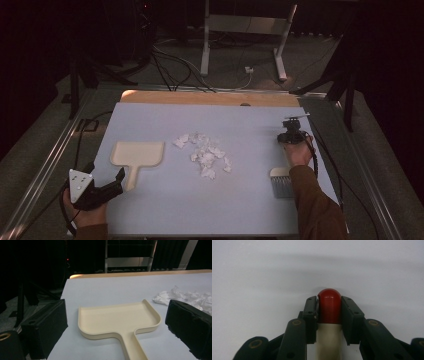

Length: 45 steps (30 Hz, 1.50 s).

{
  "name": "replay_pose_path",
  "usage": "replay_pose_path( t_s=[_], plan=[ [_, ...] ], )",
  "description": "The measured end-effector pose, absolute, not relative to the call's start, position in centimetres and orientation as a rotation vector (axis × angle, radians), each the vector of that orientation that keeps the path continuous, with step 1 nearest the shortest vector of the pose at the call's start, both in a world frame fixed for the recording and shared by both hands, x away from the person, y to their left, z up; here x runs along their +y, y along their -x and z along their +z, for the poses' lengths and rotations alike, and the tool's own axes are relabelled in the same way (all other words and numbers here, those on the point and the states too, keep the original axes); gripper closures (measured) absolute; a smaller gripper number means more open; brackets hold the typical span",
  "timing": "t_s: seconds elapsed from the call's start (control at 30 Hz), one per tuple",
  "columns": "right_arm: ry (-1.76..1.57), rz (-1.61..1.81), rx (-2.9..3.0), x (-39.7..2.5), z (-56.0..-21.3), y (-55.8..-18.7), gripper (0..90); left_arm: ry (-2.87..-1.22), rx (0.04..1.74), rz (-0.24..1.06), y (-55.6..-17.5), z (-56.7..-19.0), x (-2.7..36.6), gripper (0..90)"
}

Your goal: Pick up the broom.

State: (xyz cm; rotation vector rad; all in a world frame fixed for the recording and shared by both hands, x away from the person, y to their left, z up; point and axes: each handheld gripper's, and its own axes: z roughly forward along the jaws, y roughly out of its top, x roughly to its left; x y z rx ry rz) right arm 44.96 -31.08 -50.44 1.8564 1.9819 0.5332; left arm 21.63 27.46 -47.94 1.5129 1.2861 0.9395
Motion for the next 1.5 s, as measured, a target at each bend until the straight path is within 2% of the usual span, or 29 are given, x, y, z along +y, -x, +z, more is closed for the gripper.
replay_pose_path(
  t_s=[1.03,1.5],
  plan=[
    [-1.633,0.862,1.913,-30.3,-44.5,-41.1,68.6,-1.534,1.281,0.929,-21.8,-48.1,26.8,5.2],
    [-1.521,0.988,1.917,-28.5,-41.9,-39.2,68.7,-1.542,1.265,0.861,-23.2,-47.4,24.6,3.0]
  ],
)
